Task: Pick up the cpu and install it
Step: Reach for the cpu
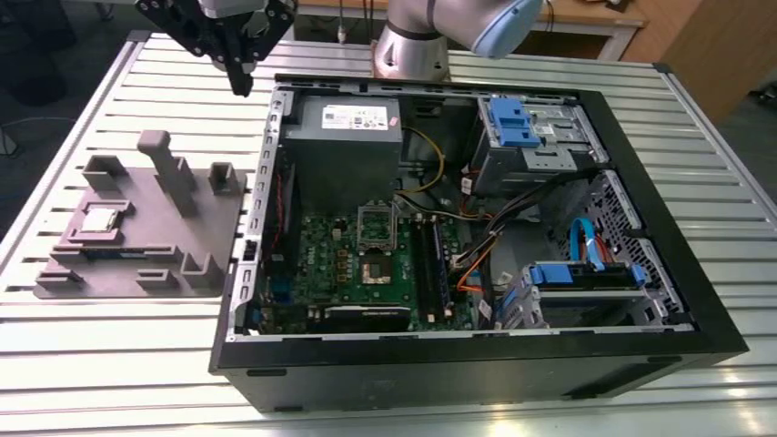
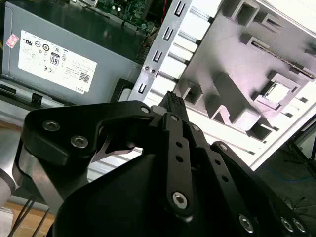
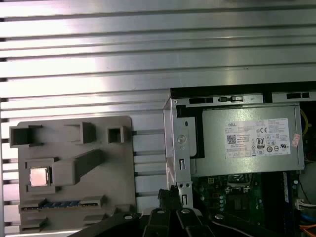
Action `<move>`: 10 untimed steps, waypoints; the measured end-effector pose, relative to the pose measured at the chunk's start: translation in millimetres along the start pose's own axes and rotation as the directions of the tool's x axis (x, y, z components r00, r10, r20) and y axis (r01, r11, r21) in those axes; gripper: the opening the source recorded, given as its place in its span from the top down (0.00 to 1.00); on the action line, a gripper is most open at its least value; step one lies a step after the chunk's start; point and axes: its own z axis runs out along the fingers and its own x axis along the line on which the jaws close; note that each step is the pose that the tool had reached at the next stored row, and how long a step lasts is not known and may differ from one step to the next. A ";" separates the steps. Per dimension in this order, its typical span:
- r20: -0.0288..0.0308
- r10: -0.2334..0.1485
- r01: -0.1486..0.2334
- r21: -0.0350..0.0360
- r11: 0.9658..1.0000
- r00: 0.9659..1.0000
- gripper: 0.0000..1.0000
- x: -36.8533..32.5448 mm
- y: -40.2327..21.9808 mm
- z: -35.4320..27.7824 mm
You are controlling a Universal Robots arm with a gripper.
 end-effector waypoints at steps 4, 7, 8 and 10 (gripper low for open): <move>0.000 0.000 0.000 0.000 1.000 1.000 0.90 4.9 -0.4 -0.1; 0.000 0.000 0.000 0.000 1.000 1.000 0.90 8.8 -0.6 -0.2; 0.000 0.000 0.000 0.000 1.000 1.000 0.90 10.0 -0.7 -0.2; 0.000 0.000 0.000 0.000 1.000 1.000 0.90 12.4 -0.9 -0.3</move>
